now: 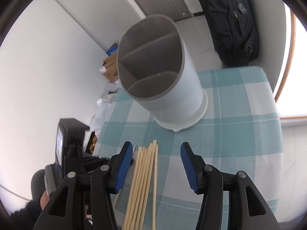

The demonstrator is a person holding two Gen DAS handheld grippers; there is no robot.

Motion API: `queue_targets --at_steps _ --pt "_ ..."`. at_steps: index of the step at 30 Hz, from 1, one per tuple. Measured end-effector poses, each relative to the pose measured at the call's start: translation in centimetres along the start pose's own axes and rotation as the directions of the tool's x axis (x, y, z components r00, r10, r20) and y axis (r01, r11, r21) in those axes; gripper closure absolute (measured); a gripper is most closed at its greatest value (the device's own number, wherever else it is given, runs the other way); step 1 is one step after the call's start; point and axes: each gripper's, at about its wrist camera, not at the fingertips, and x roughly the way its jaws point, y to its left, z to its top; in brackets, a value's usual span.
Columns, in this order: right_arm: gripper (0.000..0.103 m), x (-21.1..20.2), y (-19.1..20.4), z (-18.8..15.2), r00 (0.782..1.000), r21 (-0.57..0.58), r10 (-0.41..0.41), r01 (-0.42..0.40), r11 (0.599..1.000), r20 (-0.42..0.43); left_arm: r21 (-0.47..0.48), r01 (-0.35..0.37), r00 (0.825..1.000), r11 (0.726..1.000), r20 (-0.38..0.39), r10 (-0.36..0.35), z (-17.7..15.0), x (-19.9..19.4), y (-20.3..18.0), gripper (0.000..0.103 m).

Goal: Organize utensils
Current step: 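Grasp a single chopstick from the bundle with the left gripper, then grasp a single chopstick with the right gripper while the left gripper holds its chopstick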

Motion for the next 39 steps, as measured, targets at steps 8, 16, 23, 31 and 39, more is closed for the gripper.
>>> queue_targets --at_steps 8,16,23,31,39 --pt "0.074 3.5 2.1 -1.3 0.994 -0.060 0.014 -0.021 0.998 -0.109 -0.191 0.105 0.989 0.976 0.121 -0.083 -0.7 -2.6 4.8 0.102" --pt "0.084 7.0 6.2 -1.2 0.980 -0.181 -0.003 -0.034 0.983 -0.200 -0.235 0.186 0.953 0.954 0.278 -0.117 -0.6 -6.3 4.8 0.102" --pt "0.082 11.5 7.1 -0.1 0.948 -0.277 -0.185 0.110 0.954 -0.260 -0.263 0.227 0.944 0.938 0.295 -0.146 -0.4 -6.2 7.1 0.102" --pt "0.095 12.6 7.6 0.7 0.928 -0.318 -0.289 0.207 0.925 -0.236 -0.294 0.274 0.931 0.916 0.319 -0.176 -0.5 -6.7 9.0 0.102" --pt "0.103 11.0 7.0 1.6 0.964 -0.219 -0.205 0.166 0.962 -0.170 -0.281 0.282 0.925 0.917 0.334 -0.182 -0.7 -7.2 8.8 0.102"
